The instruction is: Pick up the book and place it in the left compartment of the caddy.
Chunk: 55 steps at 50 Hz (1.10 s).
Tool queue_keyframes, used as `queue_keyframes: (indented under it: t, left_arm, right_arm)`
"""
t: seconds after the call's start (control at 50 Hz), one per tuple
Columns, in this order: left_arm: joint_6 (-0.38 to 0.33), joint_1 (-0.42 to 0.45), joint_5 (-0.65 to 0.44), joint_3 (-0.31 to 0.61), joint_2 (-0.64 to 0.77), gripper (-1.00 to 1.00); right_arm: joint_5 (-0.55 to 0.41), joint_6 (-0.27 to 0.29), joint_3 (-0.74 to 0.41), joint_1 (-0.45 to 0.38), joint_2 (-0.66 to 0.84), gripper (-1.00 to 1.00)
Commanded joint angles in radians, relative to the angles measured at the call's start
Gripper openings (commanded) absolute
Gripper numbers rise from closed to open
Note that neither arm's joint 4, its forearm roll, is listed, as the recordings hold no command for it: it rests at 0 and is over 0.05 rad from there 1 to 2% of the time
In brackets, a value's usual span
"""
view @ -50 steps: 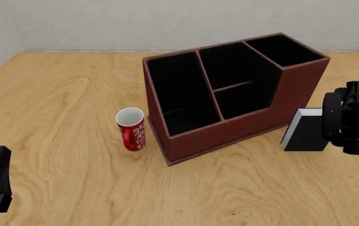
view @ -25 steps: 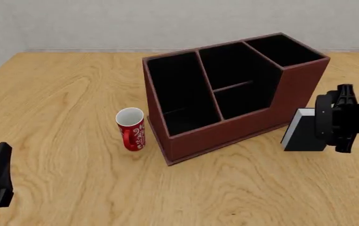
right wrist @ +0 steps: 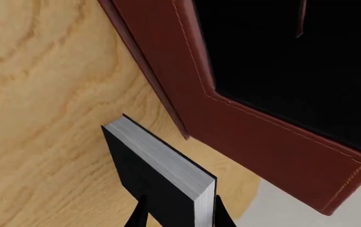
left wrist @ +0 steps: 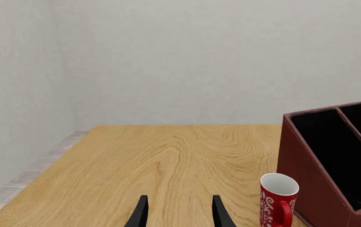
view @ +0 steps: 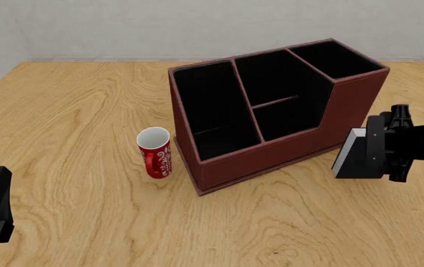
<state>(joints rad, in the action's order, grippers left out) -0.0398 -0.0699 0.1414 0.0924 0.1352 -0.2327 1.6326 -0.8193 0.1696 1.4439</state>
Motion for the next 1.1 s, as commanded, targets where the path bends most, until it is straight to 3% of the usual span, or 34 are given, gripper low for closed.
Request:
queue_keyframes:
  t: [0.02,0.04,0.4,0.54,0.96,1.1]
  left_arm:
    - [0.0,-0.001,-0.003,0.001,-0.002,1.0]
    - [0.0,-0.001,-0.01,0.007,-0.005,1.0]
    - [0.012,0.004,0.01,-0.01,-0.005,1.0]
    - [0.022,0.014,0.018,-0.018,-0.015,1.0]
    - [0.049,0.026,-0.066,0.017,-0.089,1.0]
    - [0.059,0.035,-0.06,0.01,-0.1,1.0]
  right_arm:
    - [-0.009,-0.011,0.011,-0.002,0.005,1.0]
    - [-0.01,-0.011,0.016,-0.007,-0.003,-1.0]
    - [-0.1,-0.037,0.114,-0.052,-0.14,-1.0]
    - [-0.129,-0.013,0.158,-0.054,-0.237,-1.0]
    - [-0.463,-0.022,0.089,-0.019,-0.525,-1.0]
    - [-0.61,-0.066,0.012,-0.019,-0.606,-1.0]
